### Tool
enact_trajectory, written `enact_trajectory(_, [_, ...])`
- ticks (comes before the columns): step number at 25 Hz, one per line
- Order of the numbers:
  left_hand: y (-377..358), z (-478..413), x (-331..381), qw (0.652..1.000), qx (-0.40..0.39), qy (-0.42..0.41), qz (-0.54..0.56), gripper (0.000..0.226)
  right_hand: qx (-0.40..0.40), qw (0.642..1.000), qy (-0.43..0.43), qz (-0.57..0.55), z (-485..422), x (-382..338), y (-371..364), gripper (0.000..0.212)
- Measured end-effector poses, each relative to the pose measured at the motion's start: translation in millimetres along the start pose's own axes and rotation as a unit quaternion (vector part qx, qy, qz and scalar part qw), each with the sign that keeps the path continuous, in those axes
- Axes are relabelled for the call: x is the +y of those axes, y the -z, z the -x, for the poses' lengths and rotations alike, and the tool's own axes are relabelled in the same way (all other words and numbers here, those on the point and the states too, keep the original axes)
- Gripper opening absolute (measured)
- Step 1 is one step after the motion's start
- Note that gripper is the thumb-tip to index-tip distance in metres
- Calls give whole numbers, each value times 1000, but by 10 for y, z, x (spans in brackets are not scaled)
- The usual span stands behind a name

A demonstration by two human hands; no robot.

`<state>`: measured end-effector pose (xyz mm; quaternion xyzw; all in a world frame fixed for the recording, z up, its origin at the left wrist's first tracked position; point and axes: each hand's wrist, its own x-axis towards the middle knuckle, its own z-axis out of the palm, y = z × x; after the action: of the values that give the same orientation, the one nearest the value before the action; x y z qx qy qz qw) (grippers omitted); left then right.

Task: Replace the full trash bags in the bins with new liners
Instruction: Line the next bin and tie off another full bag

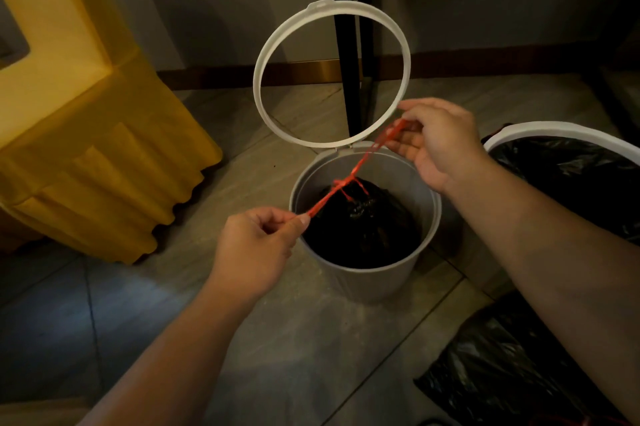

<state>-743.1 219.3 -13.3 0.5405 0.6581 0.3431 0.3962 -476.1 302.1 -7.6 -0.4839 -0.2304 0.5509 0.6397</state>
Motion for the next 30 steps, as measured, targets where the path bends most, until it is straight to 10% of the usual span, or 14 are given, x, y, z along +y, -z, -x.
enact_trajectory(10, [108,76,-521,991,-8,64,-120,23,58,984,-140,-92,-150,-14,292,20])
enact_trajectory(16, [160,85,-68,996,54,-5,66,16,-52,992,40,104,119,-187,-52,16])
enact_trajectory(22, [0,-76,770,984,-37,-155,78,6,-227,905,230,276,632,-366,-485,15])
enact_trajectory(30, [-10,-90,1107,970,-59,-150,185,33,-240,886,269,292,772,-575,-513,16])
